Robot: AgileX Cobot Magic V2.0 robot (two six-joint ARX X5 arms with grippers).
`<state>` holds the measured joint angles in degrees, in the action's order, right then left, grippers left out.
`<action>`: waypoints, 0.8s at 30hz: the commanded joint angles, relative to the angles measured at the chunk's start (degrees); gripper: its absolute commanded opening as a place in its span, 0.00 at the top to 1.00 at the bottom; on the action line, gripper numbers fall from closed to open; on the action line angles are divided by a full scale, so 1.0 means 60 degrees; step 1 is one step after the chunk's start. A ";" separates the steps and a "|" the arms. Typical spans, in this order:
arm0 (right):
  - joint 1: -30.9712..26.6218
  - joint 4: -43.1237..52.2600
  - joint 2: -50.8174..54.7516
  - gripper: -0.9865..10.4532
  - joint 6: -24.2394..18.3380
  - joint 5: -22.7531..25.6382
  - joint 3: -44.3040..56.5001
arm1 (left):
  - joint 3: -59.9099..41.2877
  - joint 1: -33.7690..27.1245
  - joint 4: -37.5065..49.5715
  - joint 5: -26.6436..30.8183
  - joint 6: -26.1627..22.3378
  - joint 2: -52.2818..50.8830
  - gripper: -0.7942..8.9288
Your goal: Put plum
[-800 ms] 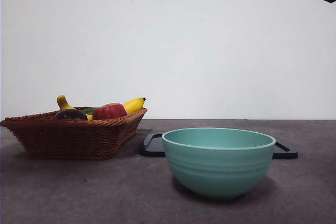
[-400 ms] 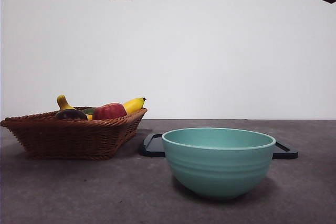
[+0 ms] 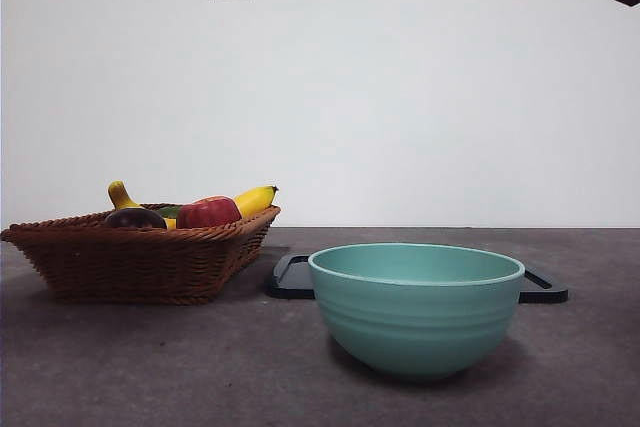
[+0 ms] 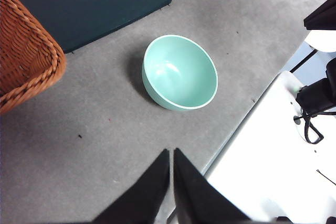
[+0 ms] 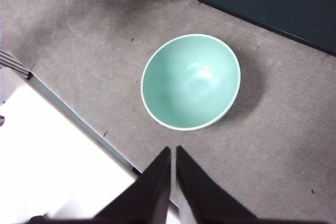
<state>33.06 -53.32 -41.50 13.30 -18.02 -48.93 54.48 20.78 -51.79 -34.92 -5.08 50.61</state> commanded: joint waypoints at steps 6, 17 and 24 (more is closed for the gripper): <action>0.0084 0.0102 -0.0055 0.91 -0.0073 0.0007 -0.0135 | -0.0178 -0.0984 0.2758 0.0714 -0.1042 -0.1443 0.91; 0.0084 0.0102 -0.0055 0.91 -0.0073 0.0007 -0.0135 | -0.3876 -0.3005 0.7588 0.3799 -0.0962 -0.4925 0.91; 0.0084 0.0102 -0.0055 0.91 -0.0073 0.0007 -0.0135 | -0.6007 -0.3468 0.7850 0.4211 -0.0703 -0.6553 0.91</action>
<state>33.06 -53.32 -41.50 13.30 -18.00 -48.93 18.94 0.10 -5.50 -9.96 -9.76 11.68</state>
